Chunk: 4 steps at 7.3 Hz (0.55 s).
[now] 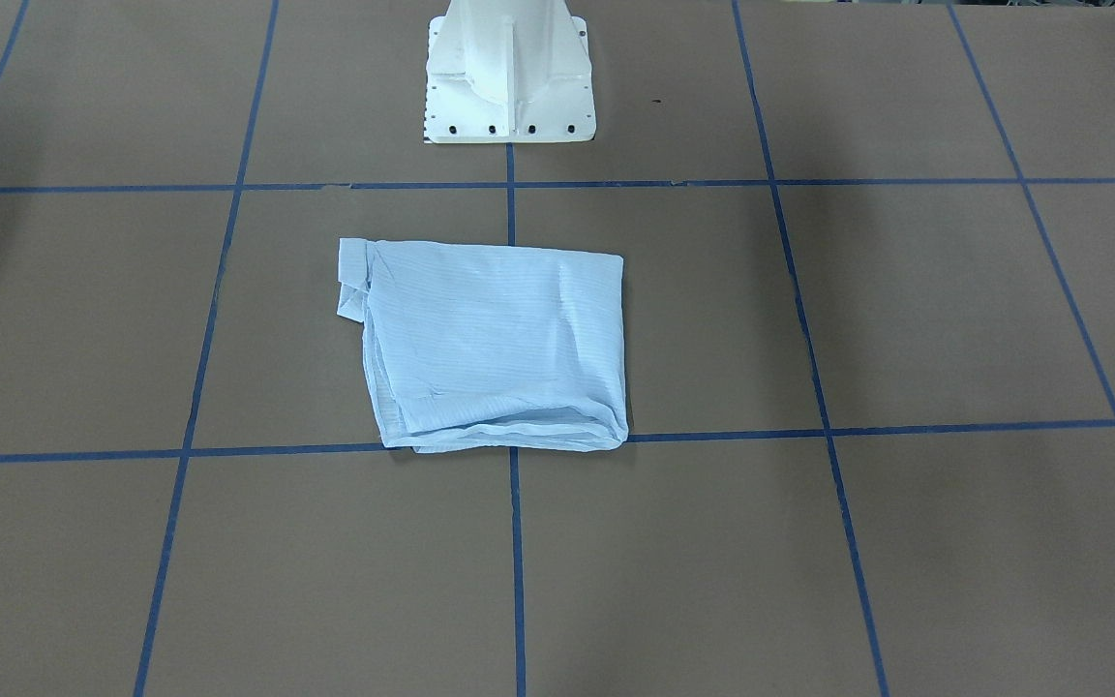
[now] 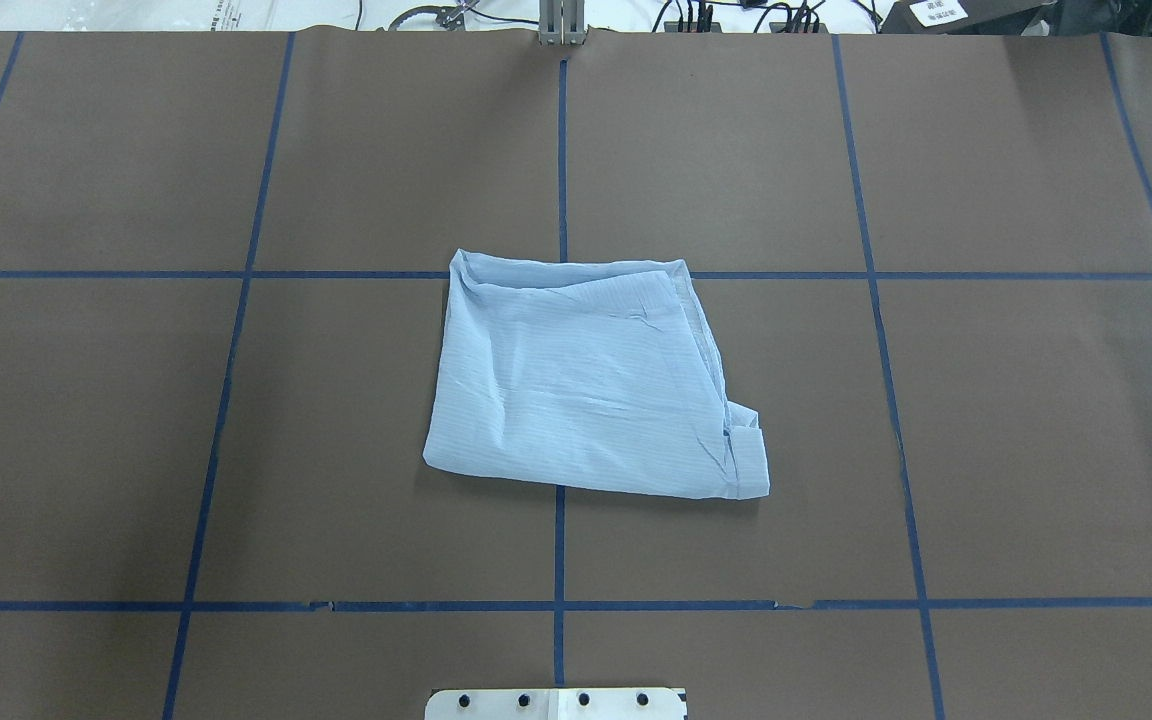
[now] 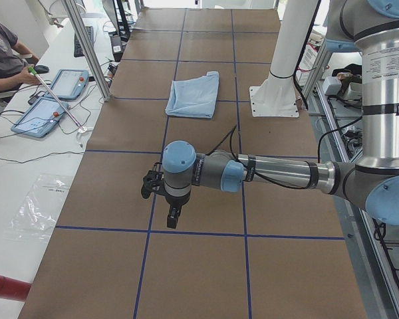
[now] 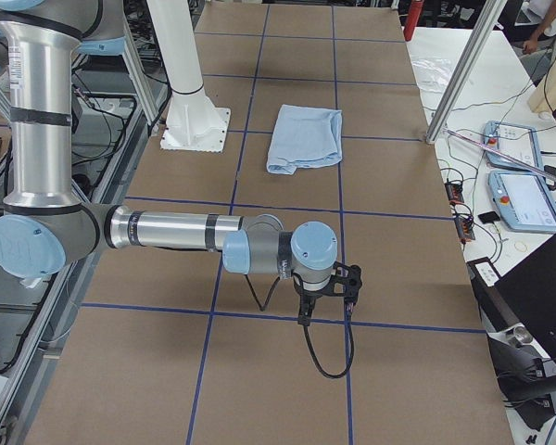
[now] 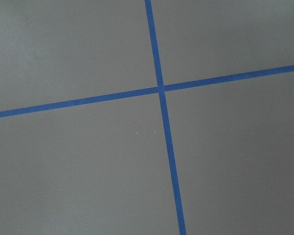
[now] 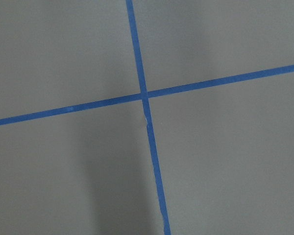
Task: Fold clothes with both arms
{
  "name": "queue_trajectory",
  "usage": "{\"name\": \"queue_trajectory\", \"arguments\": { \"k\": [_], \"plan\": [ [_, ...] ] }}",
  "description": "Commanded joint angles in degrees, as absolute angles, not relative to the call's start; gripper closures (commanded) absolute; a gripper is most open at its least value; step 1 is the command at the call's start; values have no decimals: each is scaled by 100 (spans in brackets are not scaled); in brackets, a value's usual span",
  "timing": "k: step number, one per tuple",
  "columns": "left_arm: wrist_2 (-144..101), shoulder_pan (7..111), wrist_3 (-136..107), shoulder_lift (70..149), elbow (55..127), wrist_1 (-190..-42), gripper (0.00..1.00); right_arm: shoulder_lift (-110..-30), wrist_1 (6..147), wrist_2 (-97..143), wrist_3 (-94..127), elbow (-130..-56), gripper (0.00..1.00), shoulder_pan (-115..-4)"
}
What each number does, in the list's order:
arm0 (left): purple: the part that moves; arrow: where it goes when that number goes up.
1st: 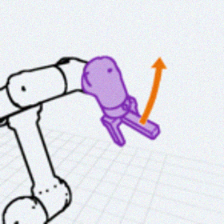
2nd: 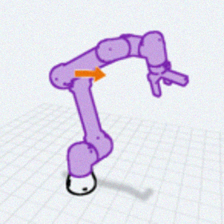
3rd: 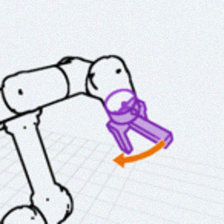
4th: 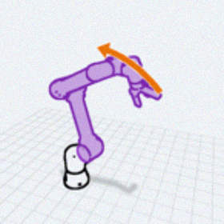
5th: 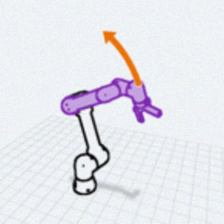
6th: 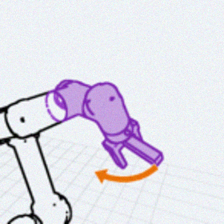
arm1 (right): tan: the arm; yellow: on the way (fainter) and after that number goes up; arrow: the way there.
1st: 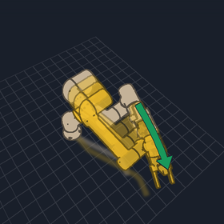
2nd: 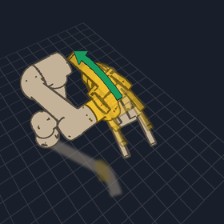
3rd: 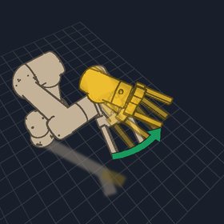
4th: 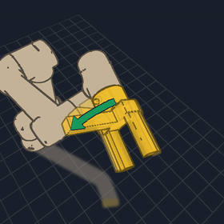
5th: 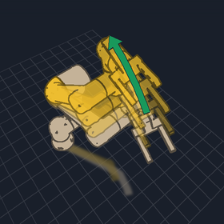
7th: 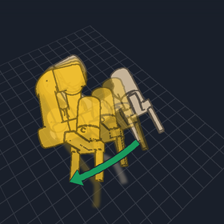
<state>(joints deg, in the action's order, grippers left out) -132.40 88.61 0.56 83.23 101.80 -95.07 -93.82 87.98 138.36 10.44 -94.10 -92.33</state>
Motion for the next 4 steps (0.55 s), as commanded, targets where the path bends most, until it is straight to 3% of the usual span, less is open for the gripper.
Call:
{"name": "queue_trajectory", "arguments": {
  "k": [1,4],
  "plan": [
    [-13271,8868,-252,8323,10187,-9510,0,-9378,8798,13755,1046,-9413,0,-9237],
    [-13367,8868,-703,8315,10266,-9536,0,-9378,8798,13703,1046,-9413,0,-9237]
  ]
}}
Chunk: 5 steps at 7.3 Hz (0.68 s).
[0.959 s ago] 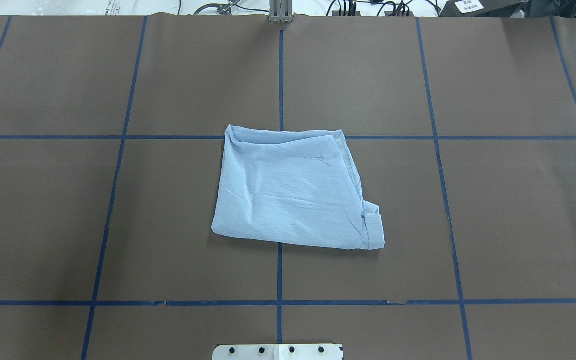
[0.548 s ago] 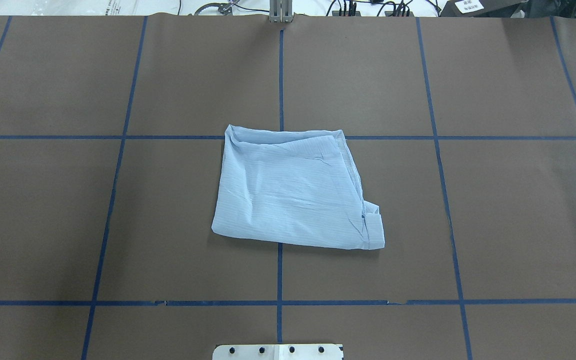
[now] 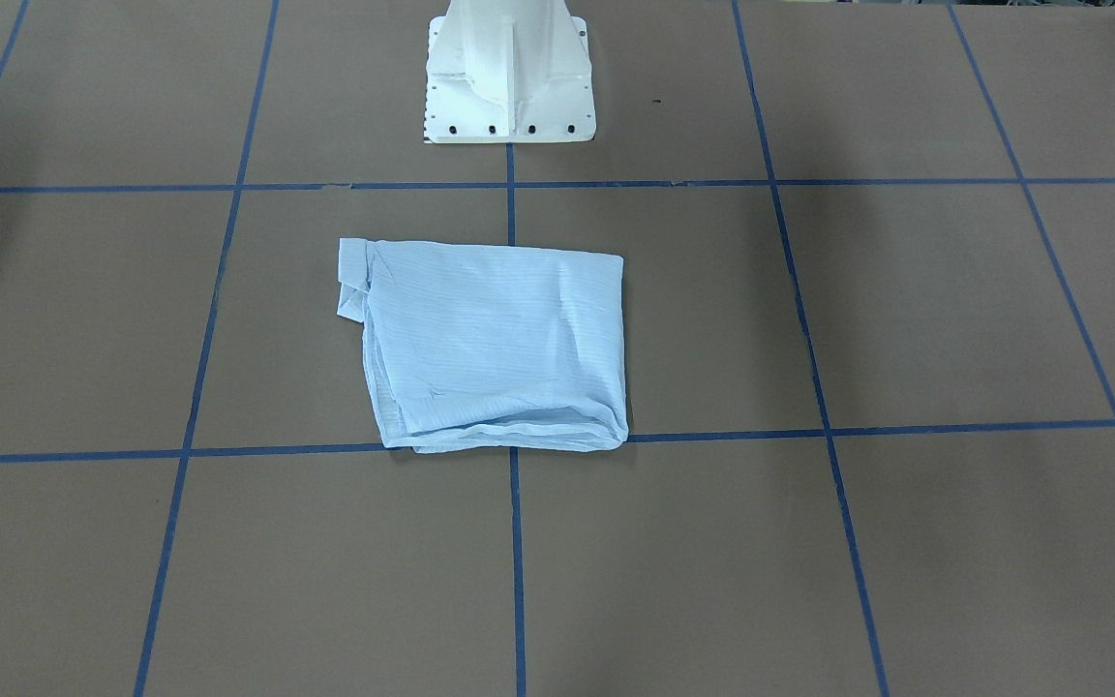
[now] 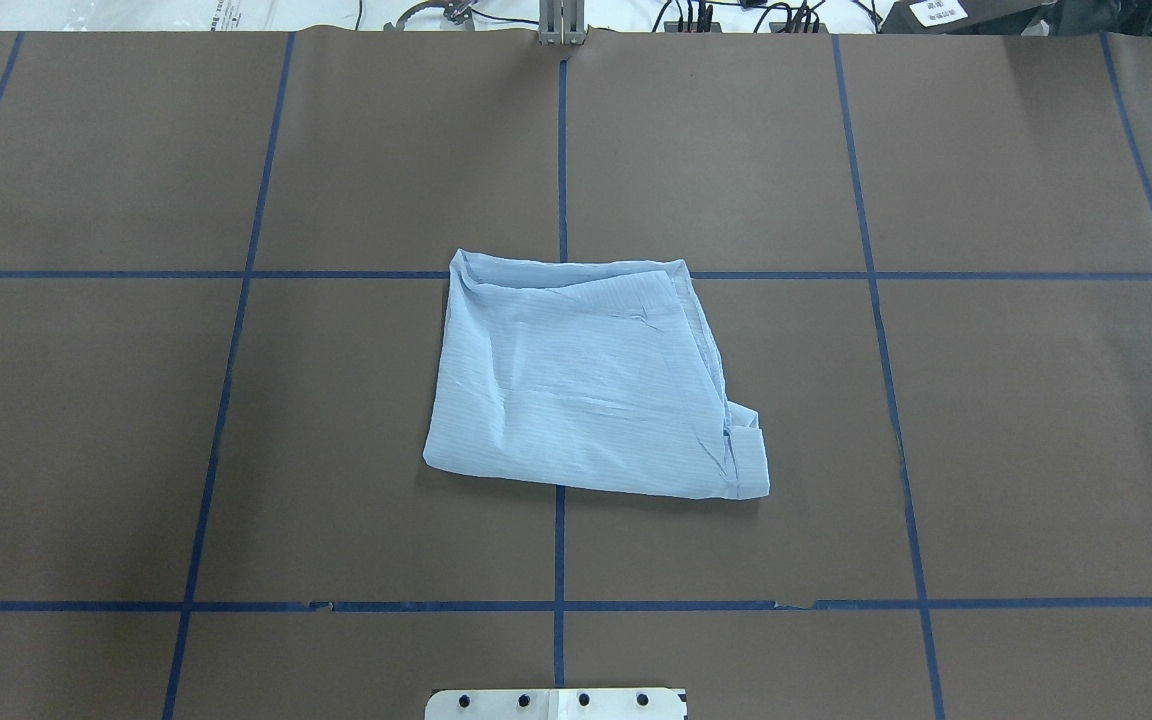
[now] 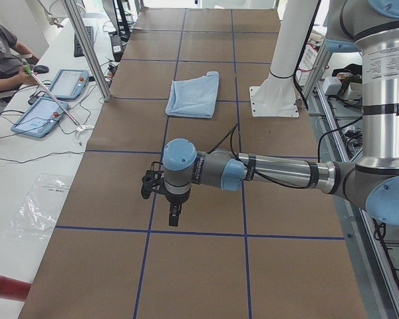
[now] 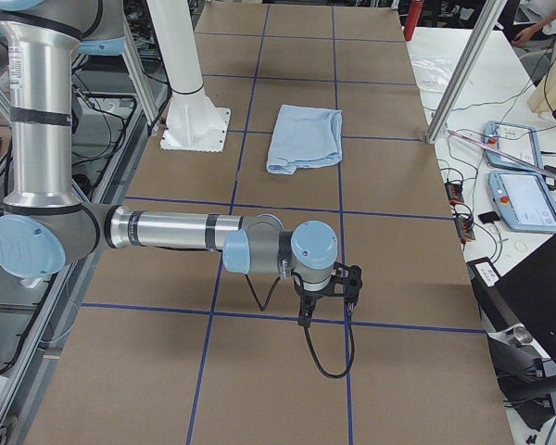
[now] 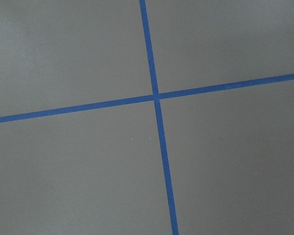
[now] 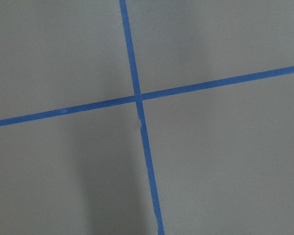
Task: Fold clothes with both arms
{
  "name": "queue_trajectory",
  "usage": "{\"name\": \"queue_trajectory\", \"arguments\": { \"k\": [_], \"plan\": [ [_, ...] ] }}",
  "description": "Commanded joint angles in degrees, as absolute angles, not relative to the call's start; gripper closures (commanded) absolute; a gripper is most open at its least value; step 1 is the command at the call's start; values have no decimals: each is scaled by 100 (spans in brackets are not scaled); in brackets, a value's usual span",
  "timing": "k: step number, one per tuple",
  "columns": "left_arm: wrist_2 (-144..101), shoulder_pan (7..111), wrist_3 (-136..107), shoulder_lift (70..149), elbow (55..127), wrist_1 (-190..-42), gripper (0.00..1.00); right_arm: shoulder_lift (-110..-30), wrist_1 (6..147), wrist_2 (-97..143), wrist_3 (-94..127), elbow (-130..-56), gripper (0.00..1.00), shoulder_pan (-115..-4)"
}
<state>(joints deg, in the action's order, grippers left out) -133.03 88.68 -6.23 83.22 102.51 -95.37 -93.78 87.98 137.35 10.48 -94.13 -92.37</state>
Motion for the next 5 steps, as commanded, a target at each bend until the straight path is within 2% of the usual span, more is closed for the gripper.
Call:
{"name": "queue_trajectory", "arguments": {
  "k": [1,5],
  "plan": [
    [-13377,8868,-703,8314,10266,-9536,0,-9369,8807,13641,1046,-9413,0,-9237],
    [-13377,8868,-703,8288,10274,-9545,0,-9378,8807,13422,1046,-9413,0,-9237]
  ]
}}
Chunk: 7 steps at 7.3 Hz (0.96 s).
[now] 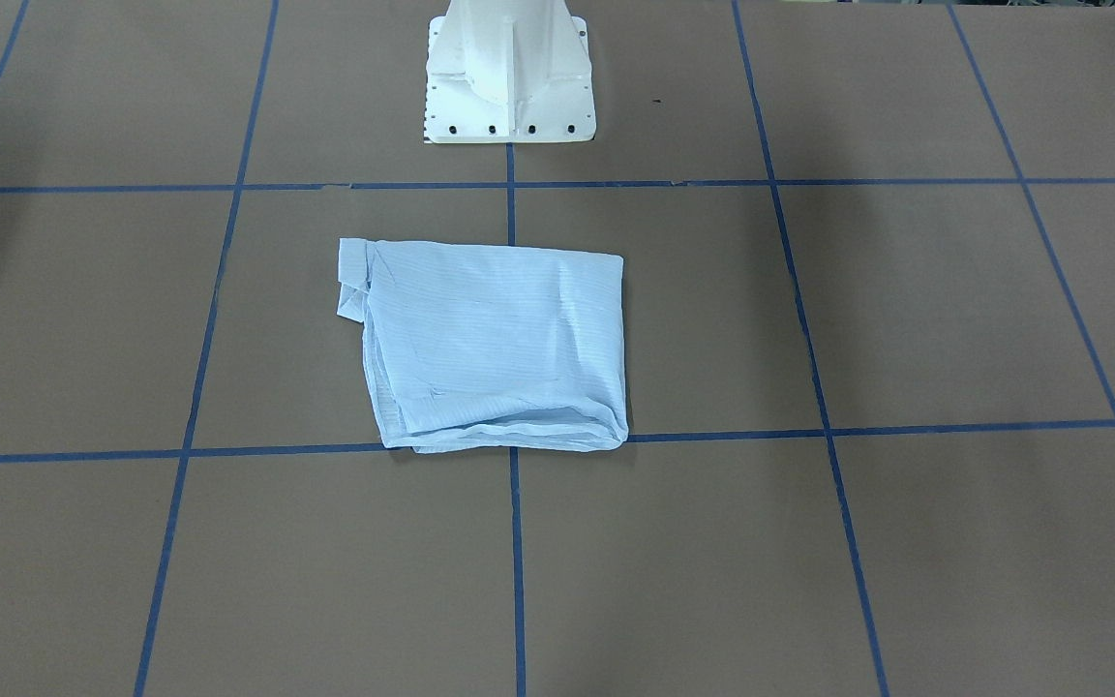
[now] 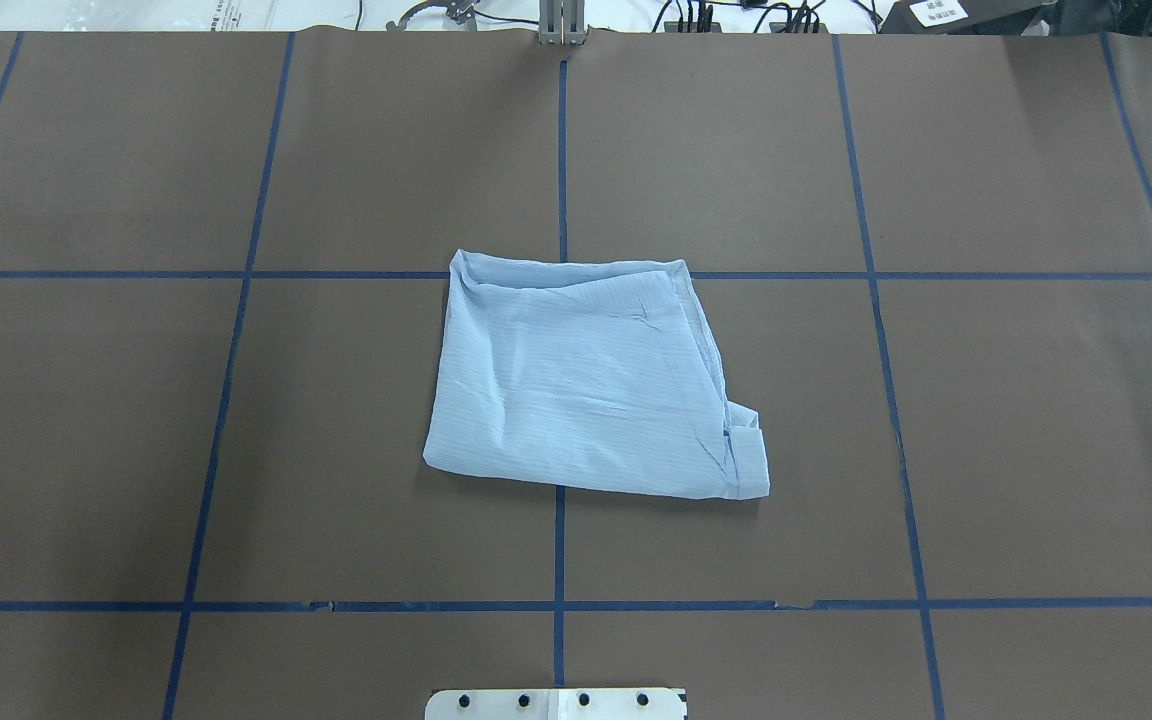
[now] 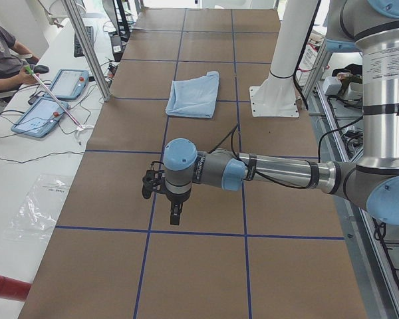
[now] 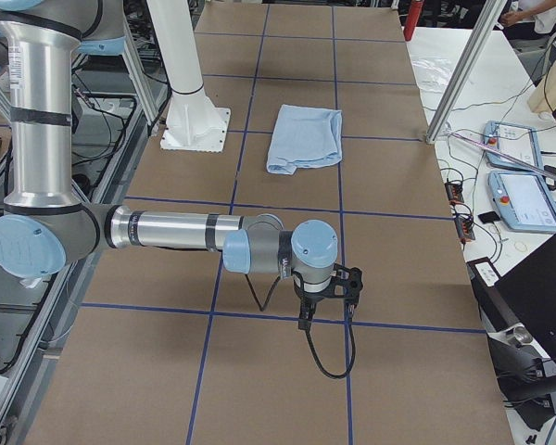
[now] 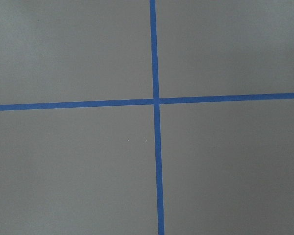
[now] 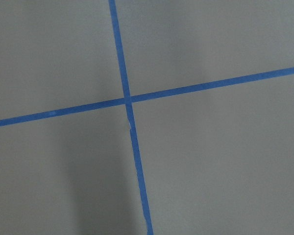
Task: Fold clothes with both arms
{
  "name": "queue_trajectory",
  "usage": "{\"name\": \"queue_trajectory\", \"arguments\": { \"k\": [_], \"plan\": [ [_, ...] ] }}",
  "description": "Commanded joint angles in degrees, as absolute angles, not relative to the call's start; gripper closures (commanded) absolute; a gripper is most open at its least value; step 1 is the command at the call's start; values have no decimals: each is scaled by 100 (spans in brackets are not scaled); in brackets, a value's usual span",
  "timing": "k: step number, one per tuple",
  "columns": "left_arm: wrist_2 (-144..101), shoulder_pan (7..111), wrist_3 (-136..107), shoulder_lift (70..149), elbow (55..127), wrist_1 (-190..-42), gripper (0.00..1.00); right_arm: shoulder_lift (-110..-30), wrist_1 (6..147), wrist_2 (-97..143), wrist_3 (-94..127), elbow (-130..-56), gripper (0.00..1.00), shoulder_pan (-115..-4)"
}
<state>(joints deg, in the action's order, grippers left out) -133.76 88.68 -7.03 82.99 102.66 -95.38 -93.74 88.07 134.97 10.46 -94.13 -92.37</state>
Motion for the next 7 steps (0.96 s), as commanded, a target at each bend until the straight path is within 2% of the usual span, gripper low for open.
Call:
{"name": "queue_trajectory", "arguments": {
  "k": [1,7],
  "plan": [
    [-13377,8868,-703,8288,10274,-9545,0,-9378,8841,13404,1046,-9422,0,-9237],
    [-13377,8868,-703,8306,10292,-9545,0,-9466,8886,13403,360,-9413,0,-9237]
  ]
}}
